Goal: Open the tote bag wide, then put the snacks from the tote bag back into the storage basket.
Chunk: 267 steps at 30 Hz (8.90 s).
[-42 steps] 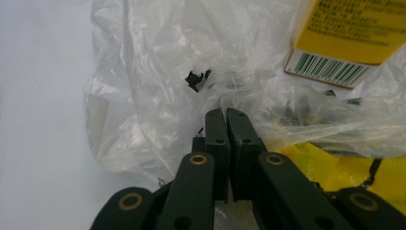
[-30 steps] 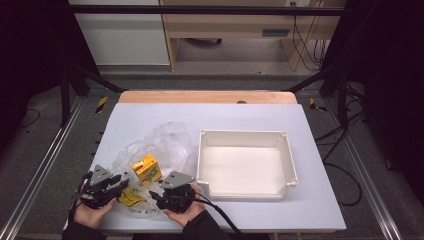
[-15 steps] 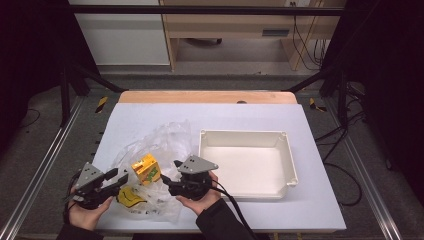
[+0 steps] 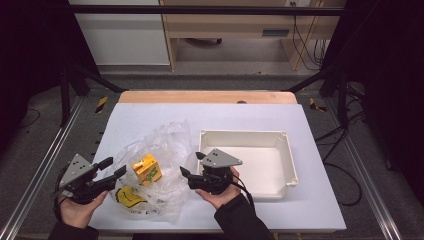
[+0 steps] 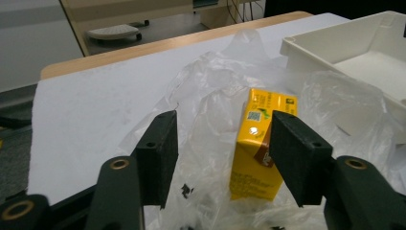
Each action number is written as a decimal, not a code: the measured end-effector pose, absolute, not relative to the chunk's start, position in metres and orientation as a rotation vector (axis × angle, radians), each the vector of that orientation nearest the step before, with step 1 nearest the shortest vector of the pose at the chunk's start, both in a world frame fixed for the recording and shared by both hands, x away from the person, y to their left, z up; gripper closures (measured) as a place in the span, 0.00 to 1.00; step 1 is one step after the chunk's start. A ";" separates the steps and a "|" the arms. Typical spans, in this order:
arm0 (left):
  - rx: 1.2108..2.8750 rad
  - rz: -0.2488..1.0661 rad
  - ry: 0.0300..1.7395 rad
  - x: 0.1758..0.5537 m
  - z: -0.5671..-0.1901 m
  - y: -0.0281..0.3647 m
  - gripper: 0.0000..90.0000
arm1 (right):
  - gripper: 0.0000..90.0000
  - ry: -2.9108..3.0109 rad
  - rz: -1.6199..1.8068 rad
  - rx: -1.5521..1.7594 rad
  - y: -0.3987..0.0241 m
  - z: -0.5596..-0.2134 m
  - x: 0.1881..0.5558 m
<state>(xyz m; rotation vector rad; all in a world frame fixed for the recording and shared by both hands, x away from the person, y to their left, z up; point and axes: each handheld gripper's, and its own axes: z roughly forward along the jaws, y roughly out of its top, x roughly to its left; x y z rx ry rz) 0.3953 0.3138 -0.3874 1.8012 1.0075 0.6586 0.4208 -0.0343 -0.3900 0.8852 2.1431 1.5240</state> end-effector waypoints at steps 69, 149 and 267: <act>2.074 0.533 0.993 0.438 -0.417 0.262 0.48 | 0.32 2.005 1.273 1.151 -0.201 -0.417 0.406; 1.970 0.592 0.973 0.422 -0.373 0.268 0.57 | 0.31 2.030 1.257 1.157 -0.201 -0.423 0.409; 2.153 0.322 0.368 0.463 -0.349 0.091 0.57 | 0.24 1.985 1.275 1.173 -0.222 -0.421 0.402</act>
